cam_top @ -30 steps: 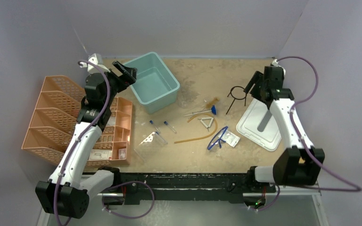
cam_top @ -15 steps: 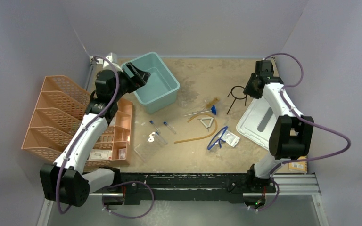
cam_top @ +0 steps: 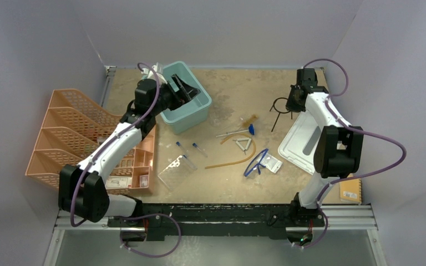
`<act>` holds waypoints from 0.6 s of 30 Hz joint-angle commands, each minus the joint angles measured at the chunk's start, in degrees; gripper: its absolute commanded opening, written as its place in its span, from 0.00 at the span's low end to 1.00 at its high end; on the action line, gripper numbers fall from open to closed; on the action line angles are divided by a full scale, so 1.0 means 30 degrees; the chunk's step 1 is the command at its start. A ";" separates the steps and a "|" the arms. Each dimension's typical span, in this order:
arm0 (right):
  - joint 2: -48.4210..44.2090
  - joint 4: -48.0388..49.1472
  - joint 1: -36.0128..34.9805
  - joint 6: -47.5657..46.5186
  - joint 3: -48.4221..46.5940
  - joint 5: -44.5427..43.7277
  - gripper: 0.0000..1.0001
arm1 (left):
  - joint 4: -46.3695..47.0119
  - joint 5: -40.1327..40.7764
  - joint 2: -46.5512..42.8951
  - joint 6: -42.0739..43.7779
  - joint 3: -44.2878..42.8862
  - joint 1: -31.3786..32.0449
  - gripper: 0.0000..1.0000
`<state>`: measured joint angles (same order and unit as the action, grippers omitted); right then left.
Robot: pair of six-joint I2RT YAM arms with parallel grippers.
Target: Organize the chemistry lab equipment
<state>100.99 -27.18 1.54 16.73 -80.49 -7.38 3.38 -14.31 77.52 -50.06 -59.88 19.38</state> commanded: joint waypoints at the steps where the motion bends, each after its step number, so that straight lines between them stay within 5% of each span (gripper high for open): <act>1: -0.0765 0.0209 -0.0074 -0.0583 -0.1076 -0.0565 0.00 | 0.2650 -0.1582 0.1140 -0.1984 -0.1479 0.0981 0.78; 18: -0.6337 0.0923 -0.0128 -0.1585 -0.1059 0.4026 0.00 | 0.3487 -0.3452 0.8364 -0.3469 -0.9343 0.5372 0.72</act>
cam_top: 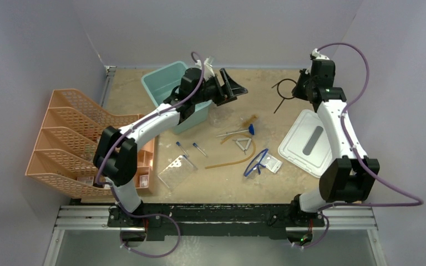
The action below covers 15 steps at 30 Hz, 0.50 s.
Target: Organize the chemistry lab equipment
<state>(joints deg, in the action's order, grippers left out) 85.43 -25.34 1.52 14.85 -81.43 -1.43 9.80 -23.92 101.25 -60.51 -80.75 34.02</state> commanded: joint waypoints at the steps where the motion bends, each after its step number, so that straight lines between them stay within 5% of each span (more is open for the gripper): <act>1: -0.1381 0.0176 -0.0205 -0.1317 -0.0711 0.2295 0.00 | 0.0795 0.0318 0.0554 0.0578 -0.3208 0.0722 0.71; 7: -0.1927 -0.1100 -0.2392 -0.2709 -0.1417 0.0890 0.00 | -0.6797 0.5350 0.1461 0.6894 -0.7590 0.2801 0.70; 15: -0.1295 -0.2363 -0.3965 -0.2188 -0.3384 0.1841 0.00 | -1.0544 0.9431 0.2212 1.0265 -0.9904 0.4138 0.66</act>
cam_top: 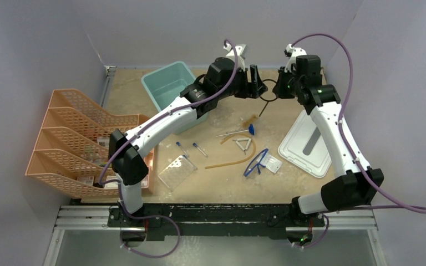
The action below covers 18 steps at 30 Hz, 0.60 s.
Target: Organize the chemistry lab equipment
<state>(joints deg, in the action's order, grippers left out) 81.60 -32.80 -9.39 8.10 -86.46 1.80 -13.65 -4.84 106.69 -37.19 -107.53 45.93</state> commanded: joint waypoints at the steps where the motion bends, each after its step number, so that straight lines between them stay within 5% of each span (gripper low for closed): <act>1: 0.0114 0.0074 -0.0464 0.0122 -0.1932 0.0851 0.00 | -0.2988 0.3620 0.0315 0.2567 -0.0947 0.0247 0.65; 14: 0.1155 0.0101 -0.2091 0.0659 -0.3118 0.1186 0.00 | -0.3544 0.6625 -0.0083 0.2113 -0.0900 0.0383 0.61; 18: 0.1271 0.0116 -0.2507 0.0699 -0.3045 0.1248 0.00 | -0.3390 0.7269 -0.0192 0.2240 -0.0916 0.0385 0.52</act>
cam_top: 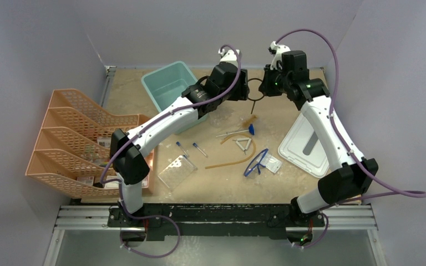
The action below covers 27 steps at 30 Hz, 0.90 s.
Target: Organize the chemistry lab equipment
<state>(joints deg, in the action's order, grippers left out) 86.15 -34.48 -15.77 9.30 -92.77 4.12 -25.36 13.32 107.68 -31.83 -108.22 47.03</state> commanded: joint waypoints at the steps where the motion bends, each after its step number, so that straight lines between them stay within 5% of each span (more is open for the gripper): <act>1: -0.0255 0.0733 -0.0480 0.0287 -0.0887 0.0561 0.00 | 0.0629 0.1177 -0.0519 0.0523 -0.0673 0.0034 0.48; 10: 0.0033 0.0724 -0.1134 0.0040 -0.1062 0.1291 0.00 | 0.0464 0.1457 -0.0561 0.1307 -0.0712 0.0020 0.35; 16: 0.0227 0.0665 -0.1285 0.0457 -0.1248 0.1202 0.00 | 0.0230 0.2109 -0.0790 0.2002 -0.0664 0.0015 0.00; 22: -0.0048 0.1325 -0.1300 0.1748 -0.1633 0.1001 0.40 | 0.0104 0.2850 -0.1228 0.2465 -0.0510 -0.0023 0.00; 27: -0.0824 0.1950 -0.1292 0.3184 -0.2174 0.0788 0.59 | -0.0213 0.2483 -0.1688 0.2280 -0.0444 -0.0903 0.00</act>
<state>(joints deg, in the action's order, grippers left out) 87.00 -32.77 -19.81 14.85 -95.53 7.01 -28.34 20.10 107.63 -25.69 -108.22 46.65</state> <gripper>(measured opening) 0.550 0.079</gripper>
